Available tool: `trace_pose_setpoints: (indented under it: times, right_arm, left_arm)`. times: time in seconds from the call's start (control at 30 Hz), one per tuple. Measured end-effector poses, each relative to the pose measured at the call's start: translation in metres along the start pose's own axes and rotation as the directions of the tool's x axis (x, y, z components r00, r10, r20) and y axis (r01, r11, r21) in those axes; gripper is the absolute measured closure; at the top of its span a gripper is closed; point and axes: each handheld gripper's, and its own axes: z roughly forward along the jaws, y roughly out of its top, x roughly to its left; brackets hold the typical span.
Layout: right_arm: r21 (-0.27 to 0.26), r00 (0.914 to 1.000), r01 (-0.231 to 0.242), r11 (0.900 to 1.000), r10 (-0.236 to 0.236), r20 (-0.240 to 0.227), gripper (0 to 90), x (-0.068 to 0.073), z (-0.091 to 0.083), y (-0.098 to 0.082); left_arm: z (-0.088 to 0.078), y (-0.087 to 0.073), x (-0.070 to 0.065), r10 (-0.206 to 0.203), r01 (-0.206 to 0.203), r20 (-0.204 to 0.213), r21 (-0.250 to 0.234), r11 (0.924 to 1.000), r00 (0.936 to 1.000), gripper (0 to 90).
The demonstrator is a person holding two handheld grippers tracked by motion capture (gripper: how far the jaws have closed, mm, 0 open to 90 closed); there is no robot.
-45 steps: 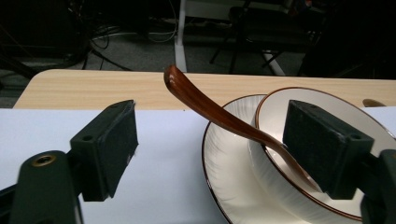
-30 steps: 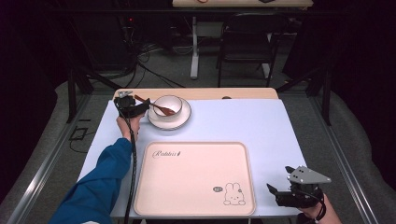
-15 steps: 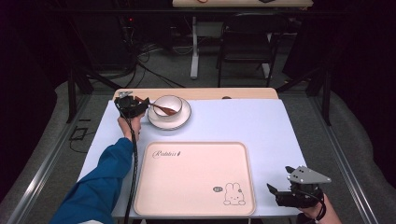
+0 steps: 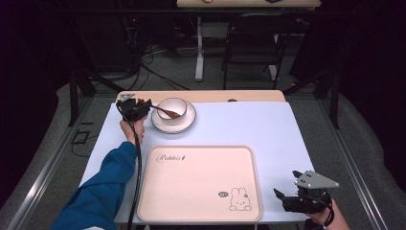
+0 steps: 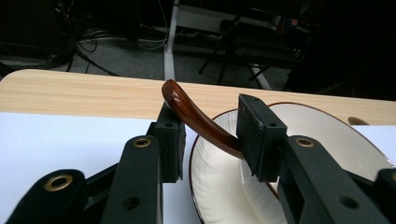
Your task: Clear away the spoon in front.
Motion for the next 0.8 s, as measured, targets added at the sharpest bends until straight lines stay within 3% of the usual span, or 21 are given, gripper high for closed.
trace_pose_setpoints:
  times: [0.3, 0.47, 0.7, 0.8]
  right_arm:
    - [0.002, 1.0000, 0.004, 1.000, -0.004, 0.002, 14.2, 0.001, 0.000, 0.000]
    - [0.000, 1.0000, 0.003, 1.000, -0.003, 0.002, 14.2, 0.000, 0.000, 0.000]
    - [0.001, 1.0000, 0.003, 1.000, -0.003, 0.001, 14.2, 0.000, 0.000, 0.000]
    - [0.001, 1.0000, 0.004, 1.000, -0.004, 0.001, 14.2, 0.001, 0.000, 0.001]
  left_arm:
    - [-0.008, 0.006, -0.005, 0.012, -0.011, 0.038, -0.031, 0.9995, 0.9992, 70.5]
    - [-0.013, 0.010, -0.008, 0.014, -0.010, 0.079, -0.048, 0.9988, 0.9968, 73.7]
    - [-0.018, 0.017, -0.008, -0.028, 0.040, 0.173, -0.063, 0.9972, 0.9846, 80.7]
    - [-0.022, 0.020, -0.008, -0.019, 0.035, 0.197, -0.076, 0.9965, 0.9802, 83.8]
